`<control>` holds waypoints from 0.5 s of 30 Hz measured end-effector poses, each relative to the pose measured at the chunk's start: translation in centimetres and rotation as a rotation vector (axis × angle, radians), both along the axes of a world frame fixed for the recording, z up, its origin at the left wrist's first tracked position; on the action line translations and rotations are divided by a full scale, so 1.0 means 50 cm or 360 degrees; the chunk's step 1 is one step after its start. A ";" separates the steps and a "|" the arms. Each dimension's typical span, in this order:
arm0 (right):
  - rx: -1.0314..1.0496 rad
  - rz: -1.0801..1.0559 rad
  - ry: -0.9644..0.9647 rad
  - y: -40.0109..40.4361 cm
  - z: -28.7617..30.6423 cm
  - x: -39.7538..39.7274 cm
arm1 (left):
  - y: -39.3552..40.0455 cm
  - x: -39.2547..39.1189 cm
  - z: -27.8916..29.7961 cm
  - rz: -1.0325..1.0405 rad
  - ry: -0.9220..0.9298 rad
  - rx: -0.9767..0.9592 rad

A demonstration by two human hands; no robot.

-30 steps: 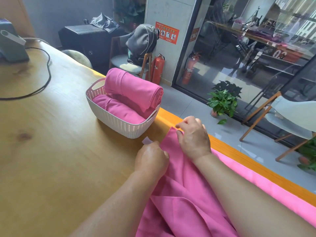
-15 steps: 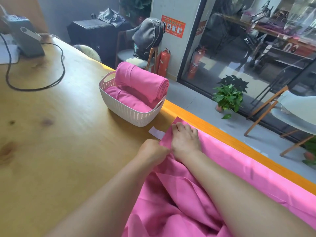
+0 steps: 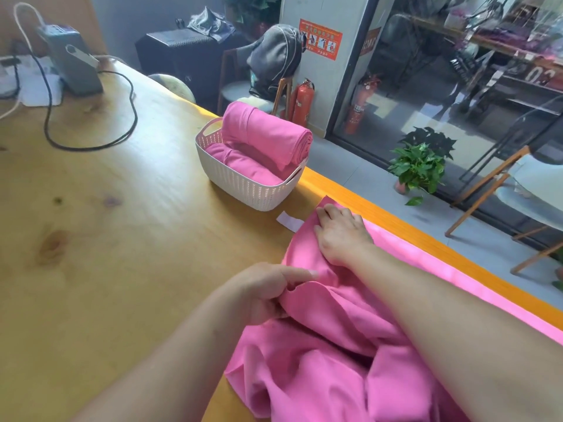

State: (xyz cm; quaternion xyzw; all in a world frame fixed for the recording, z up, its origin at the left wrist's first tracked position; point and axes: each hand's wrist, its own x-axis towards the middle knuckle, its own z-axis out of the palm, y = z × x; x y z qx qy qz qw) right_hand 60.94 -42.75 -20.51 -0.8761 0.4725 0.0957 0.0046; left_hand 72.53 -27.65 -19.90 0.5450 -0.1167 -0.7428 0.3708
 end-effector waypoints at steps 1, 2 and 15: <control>0.0007 0.0002 -0.0001 0.001 0.001 -0.001 | 0.007 -0.006 0.003 -0.0016 -0.0014 -0.0032; 0.0011 0.0004 -0.0001 0.001 0.002 -0.001 | 0.014 -0.011 0.004 0.0025 -0.0021 -0.0042; -0.0002 -0.0009 0.0002 0.005 -0.003 -0.005 | 0.098 0.056 0.000 0.0069 0.0004 0.0086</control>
